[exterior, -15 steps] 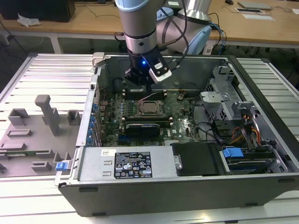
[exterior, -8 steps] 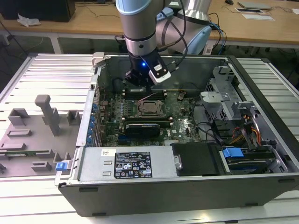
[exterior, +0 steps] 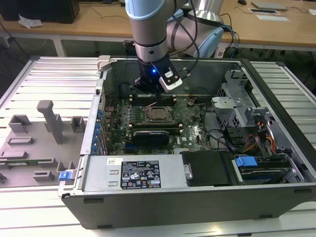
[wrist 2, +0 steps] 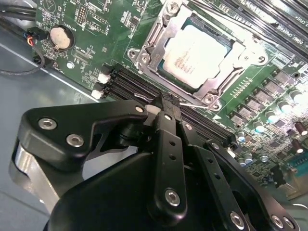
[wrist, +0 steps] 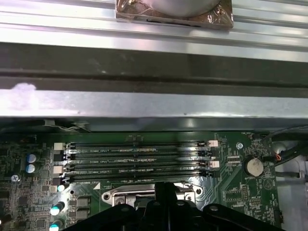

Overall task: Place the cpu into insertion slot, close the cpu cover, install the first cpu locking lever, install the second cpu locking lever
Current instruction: 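Install the first cpu locking lever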

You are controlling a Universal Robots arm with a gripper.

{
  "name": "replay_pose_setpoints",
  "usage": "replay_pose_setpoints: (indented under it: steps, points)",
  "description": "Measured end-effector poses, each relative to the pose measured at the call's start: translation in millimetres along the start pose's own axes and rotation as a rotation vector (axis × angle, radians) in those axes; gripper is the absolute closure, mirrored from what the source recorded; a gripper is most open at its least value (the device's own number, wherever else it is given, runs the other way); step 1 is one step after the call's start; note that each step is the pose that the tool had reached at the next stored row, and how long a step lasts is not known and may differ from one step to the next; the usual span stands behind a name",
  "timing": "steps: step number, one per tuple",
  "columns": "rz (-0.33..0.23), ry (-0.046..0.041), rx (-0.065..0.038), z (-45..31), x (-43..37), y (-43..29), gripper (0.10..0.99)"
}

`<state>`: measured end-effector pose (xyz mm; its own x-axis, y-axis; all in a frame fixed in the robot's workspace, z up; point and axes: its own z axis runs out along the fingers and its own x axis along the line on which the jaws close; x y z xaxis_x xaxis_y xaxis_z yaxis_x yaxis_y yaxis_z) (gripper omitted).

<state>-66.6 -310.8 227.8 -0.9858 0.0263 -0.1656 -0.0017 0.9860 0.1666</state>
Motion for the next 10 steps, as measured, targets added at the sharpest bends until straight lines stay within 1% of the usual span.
replay_pose_setpoints:
  steps: [4,6,9,10]
  points:
    - [0.002,-0.0003,0.000,1.3,-0.9,1.4,0.980]
    - [0.006,-0.0010,0.001,2.0,-0.9,3.2,0.980]
    - [0.018,-0.0031,0.003,4.0,-0.8,9.6,0.980]
    - [0.021,-0.0036,0.004,4.1,-0.7,10.3,0.980]
